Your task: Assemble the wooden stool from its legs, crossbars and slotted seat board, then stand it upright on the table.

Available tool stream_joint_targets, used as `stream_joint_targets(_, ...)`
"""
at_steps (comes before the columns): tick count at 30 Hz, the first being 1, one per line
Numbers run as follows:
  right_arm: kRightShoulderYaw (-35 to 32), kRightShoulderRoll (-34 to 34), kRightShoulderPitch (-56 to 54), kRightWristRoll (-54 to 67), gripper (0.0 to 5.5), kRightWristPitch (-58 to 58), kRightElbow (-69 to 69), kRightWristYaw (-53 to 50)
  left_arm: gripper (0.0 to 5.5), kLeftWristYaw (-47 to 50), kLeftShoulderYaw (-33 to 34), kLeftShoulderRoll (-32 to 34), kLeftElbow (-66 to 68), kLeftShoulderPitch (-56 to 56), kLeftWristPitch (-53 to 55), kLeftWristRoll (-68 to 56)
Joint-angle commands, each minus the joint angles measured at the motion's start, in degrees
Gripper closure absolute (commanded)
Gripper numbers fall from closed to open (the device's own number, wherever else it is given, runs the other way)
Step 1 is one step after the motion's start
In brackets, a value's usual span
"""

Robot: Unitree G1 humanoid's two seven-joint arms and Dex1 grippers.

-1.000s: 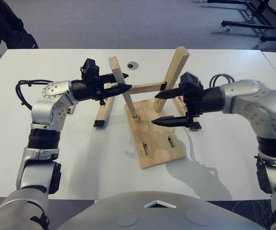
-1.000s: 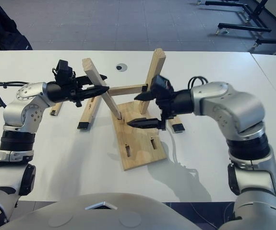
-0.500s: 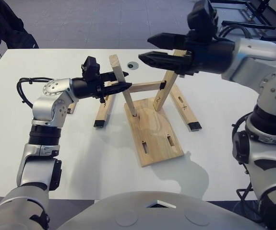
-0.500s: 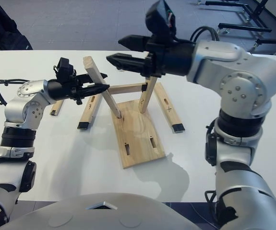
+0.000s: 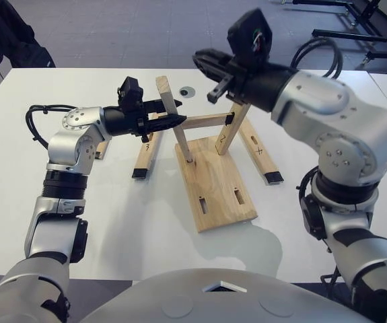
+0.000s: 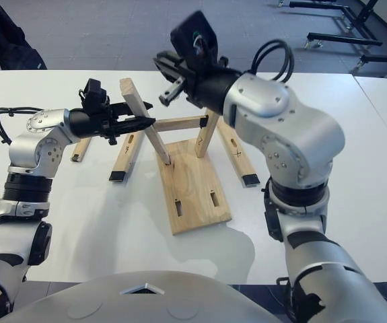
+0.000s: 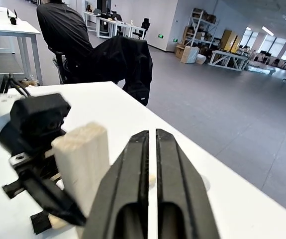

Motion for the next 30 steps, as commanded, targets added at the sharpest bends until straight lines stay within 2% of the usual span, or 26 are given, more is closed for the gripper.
stream_joint_targets(1, 1.33, 0.09, 8.96, -0.60, 5.48, 0.10, -2.92, -0.48, 3.46, 0.16, -0.69, 0.33, 0.48, -0.51, -0.27, 1.42)
stream_joint_targets(5, 1.67, 1.70, 13.16, -2.26, 5.48, -3.07, -0.95, -0.81, 3.46, -0.07, -0.88, 0.17, 1.18, -0.96, -0.50, 1.61)
stream_joint_targets(13, -0.55, 9.13, 9.31, -2.27, 5.48, -3.61, 1.22, -3.80, 3.46, -0.67, -0.97, 0.15, 2.17, -1.77, -0.64, 1.90)
stream_joint_targets(21, 2.77, 8.86, 10.90, -7.37, 5.48, -5.65, 2.27, -5.32, 3.46, -0.75, -1.11, -0.07, 2.38, -2.23, -0.58, 2.10)
stream_joint_targets(30, 2.61, 11.52, 8.85, -10.04, 5.48, -6.07, 2.98, -6.29, 3.46, -0.77, -1.04, -0.07, 2.29, -2.08, -0.42, 2.08)
